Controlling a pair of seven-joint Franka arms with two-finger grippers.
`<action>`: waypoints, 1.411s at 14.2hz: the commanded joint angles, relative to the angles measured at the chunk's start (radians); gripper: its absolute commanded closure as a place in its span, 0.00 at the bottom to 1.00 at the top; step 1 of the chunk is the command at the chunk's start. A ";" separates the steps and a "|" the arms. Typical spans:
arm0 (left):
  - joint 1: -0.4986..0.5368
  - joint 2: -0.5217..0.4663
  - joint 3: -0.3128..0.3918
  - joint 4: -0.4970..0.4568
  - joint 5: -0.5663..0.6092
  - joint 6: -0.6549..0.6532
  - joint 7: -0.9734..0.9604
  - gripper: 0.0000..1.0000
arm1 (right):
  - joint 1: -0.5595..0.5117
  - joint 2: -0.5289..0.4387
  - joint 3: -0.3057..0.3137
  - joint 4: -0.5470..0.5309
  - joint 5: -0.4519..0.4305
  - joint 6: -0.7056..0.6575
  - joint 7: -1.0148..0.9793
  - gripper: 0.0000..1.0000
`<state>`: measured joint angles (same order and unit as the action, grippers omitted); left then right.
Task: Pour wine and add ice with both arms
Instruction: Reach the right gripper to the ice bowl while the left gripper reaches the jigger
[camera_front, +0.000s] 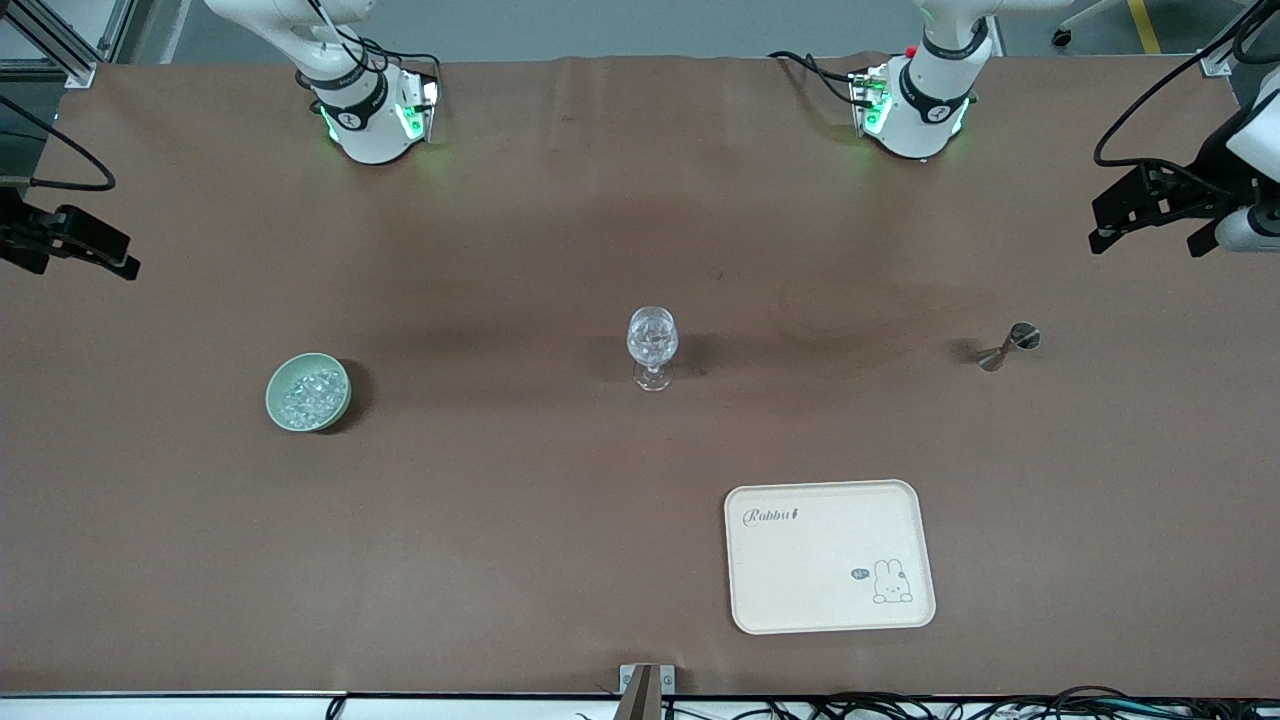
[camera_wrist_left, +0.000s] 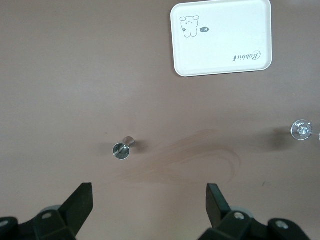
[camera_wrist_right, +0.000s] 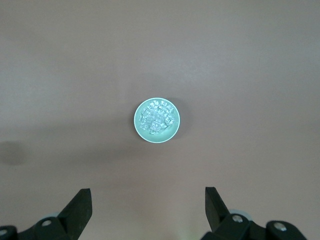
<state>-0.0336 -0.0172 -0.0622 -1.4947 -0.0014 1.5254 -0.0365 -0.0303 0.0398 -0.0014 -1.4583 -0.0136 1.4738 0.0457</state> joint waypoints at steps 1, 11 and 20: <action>0.003 -0.001 -0.001 0.004 -0.008 -0.007 -0.006 0.00 | 0.003 -0.027 0.005 -0.031 0.014 -0.003 -0.016 0.00; 0.001 0.014 0.166 -0.007 -0.091 -0.045 -0.181 0.00 | 0.004 -0.003 0.003 -0.042 0.014 0.006 -0.017 0.00; 0.011 0.232 0.532 -0.082 -0.363 -0.096 -0.402 0.01 | -0.003 0.107 0.003 -0.404 0.011 0.509 -0.015 0.00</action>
<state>-0.0268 0.1739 0.3542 -1.5547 -0.2387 1.4371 -0.4336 -0.0273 0.1692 0.0004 -1.7608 -0.0134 1.8882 0.0399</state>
